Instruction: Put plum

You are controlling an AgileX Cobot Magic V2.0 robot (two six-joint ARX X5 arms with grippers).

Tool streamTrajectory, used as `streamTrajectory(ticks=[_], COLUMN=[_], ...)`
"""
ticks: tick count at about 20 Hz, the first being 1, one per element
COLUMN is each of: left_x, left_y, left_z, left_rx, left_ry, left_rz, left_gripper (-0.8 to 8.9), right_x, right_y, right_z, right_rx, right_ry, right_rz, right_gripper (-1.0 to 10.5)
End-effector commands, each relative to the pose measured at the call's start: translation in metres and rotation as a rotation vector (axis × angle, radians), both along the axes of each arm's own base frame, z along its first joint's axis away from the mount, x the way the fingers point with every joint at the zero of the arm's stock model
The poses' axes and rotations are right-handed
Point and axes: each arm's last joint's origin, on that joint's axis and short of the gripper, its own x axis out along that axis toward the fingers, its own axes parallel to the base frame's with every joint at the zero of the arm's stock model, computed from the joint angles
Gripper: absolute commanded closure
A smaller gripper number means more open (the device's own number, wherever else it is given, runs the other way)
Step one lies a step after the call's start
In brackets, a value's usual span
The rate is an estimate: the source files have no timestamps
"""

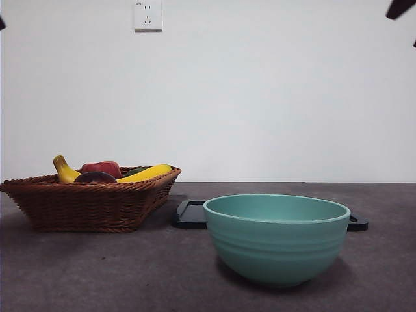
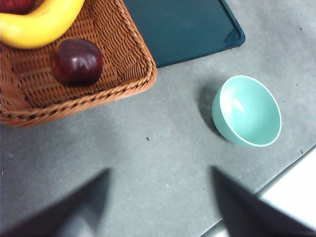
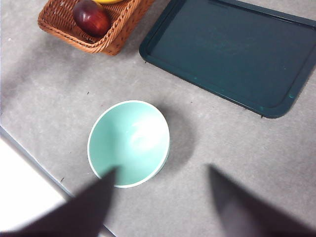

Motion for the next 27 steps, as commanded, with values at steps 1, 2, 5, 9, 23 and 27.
streamTrajectory(ticks=[1,2,5,9,23,27], left_x=[0.002,0.002,0.002,0.005,0.096,0.133], left_y=[-0.001,-0.001,-0.001,-0.002,-0.046,-0.061], left_z=[0.007,0.007,0.007,0.009,0.022,0.0], left_rx=[-0.006,-0.007,-0.01,-0.023,0.211,0.272], left_ry=[-0.031,-0.03,-0.026,-0.033,0.04,0.105], left_rz=[-0.004,-0.002,0.003,0.022,0.085,0.086], left_gripper=[3.71,3.71,3.72,3.75,3.79,3.79], right_x=[0.001,0.001,0.001,0.001,0.001,0.001], right_y=[0.001,0.001,0.001,0.001,0.001,0.001], right_z=[0.005,0.005,0.005,0.005,0.005,0.005], right_rx=[0.0,0.001,0.002,0.003,0.003,0.004], right_ry=[-0.021,-0.019,-0.019,-0.018,-0.017,-0.017], right_rz=[0.012,0.01,0.01,0.008,0.007,0.007], right_gripper=[5.4,5.4,5.4,5.4,5.4,5.4])
